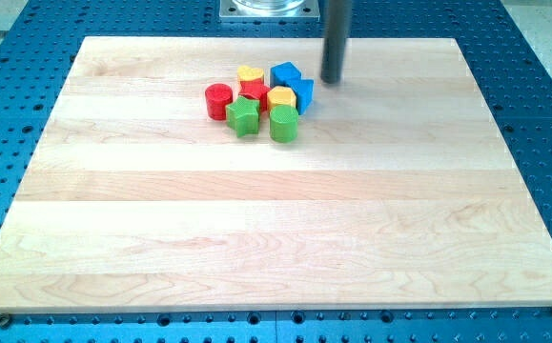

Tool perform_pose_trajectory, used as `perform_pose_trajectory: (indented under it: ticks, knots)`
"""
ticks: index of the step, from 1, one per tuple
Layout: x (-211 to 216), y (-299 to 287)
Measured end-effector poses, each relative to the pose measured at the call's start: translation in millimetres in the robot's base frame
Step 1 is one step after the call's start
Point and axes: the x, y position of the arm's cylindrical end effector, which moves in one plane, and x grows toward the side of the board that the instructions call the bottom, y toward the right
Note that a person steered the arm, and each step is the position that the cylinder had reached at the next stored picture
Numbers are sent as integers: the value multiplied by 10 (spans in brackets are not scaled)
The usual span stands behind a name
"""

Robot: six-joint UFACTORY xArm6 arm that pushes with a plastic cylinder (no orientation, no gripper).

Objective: Adjust the yellow heart and the blue blocks at the top of the red star

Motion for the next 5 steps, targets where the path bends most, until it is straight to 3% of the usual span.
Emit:
perform_pose_trajectory:
  ticks: [1, 3, 4, 5]
  knots:
    - [353, -227]
    - [334, -684]
    - [338, -541]
    - [875, -270]
